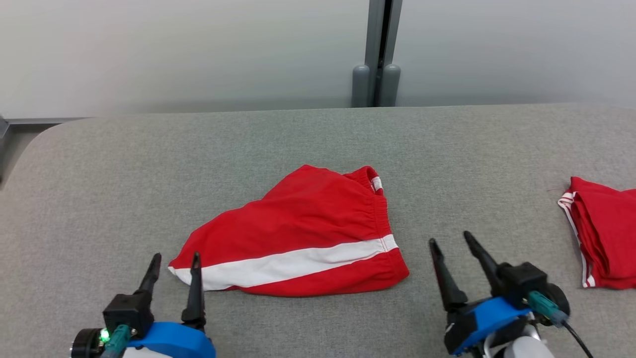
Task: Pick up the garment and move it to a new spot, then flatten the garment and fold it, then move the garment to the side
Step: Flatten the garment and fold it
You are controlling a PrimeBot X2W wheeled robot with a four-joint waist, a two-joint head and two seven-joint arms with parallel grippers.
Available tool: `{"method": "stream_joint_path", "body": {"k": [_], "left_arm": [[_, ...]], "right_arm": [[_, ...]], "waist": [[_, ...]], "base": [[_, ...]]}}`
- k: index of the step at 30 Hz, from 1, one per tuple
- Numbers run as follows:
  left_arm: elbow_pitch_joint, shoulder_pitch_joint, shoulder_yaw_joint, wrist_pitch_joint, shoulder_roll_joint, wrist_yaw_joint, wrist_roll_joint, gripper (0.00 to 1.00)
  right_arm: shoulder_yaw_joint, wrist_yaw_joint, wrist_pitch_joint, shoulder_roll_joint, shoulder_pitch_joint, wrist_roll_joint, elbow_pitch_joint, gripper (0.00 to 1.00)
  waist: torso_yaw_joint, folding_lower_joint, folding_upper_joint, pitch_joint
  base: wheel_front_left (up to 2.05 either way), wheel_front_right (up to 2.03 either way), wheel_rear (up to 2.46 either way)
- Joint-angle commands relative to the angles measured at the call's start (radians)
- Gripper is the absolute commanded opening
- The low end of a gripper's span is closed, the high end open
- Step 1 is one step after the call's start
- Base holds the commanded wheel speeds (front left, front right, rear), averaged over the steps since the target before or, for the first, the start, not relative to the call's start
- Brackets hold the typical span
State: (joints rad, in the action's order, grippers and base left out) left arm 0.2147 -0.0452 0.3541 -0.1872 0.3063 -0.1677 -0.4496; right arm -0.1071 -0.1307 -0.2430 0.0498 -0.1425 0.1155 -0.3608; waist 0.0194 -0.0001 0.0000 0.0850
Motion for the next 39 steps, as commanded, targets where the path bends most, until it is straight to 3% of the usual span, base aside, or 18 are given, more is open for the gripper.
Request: {"method": "stream_joint_path", "body": {"k": [1,13,14,15,16,17,26,38,39], "left_arm": [[-0.005,0.002,0.005,-0.008,-0.006,-0.002,0.0,1.0],[0.006,-0.041,0.053,-0.033,-0.045,0.016,0.019,1.0],[0.007,-0.042,0.054,-0.035,-0.046,0.015,0.019,1.0],[0.009,-0.041,0.054,-0.036,-0.045,0.015,0.018,1.0],[0.011,-0.041,0.053,-0.038,-0.045,0.016,0.016,1.0],[0.012,-0.04,0.051,-0.039,-0.046,0.016,0.014,1.0],[0.006,-0.03,0.034,-0.053,-0.041,0.01,0.003,1.0],[-0.007,-0.032,0.03,-0.063,-0.036,0.016,-0.006,1.0],[-0.007,-0.033,0.03,-0.063,-0.038,0.017,-0.006,1.0]], "right_arm": [[-0.018,0.0,0.016,0.001,-0.023,0.008,-0.011,1.0],[-0.158,0.0,0.199,0.002,-0.206,0.031,-0.236,1.0],[-0.161,0.0,0.199,0.002,-0.215,0.038,-0.251,0.49],[-0.164,0.0,0.195,0.002,-0.223,0.045,-0.263,0.36],[-0.167,0.0,0.189,0.002,-0.227,0.058,-0.273,0.04],[-0.171,0.0,0.186,0.002,-0.229,0.069,-0.283,0.0],[-0.132,0.0,0.117,0.002,-0.179,0.138,-0.293,0.0],[-0.014,0.0,0.099,0.002,-0.028,0.093,-0.141,0.0],[-0.011,0.0,0.097,0.001,-0.022,0.091,-0.13,0.27]], "waist": [[0.007,0.0001,0.0,0.003],[0.076,0.0001,0.0,0.03],[0.078,0.0001,0.0,0.031],[0.08,0.0001,0.0,0.031],[0.081,0.0001,0.0,0.032],[0.079,0.0001,0.0,0.032],[0.035,0.0001,0.0,0.031],[0.001,0.0001,0.0,0.039],[0.001,0.0001,0.0,0.039]], "base": [[0.0,0.0,0.0],[0.0,0.0,0.0],[0.0,0.0,0.0],[0.0,0.0,0.0],[0.0,0.0,0.0],[0.0,0.0,0.0],[0.0,0.0,0.0],[0.0,0.0,0.0],[0.0,0.0,0.0]]}}
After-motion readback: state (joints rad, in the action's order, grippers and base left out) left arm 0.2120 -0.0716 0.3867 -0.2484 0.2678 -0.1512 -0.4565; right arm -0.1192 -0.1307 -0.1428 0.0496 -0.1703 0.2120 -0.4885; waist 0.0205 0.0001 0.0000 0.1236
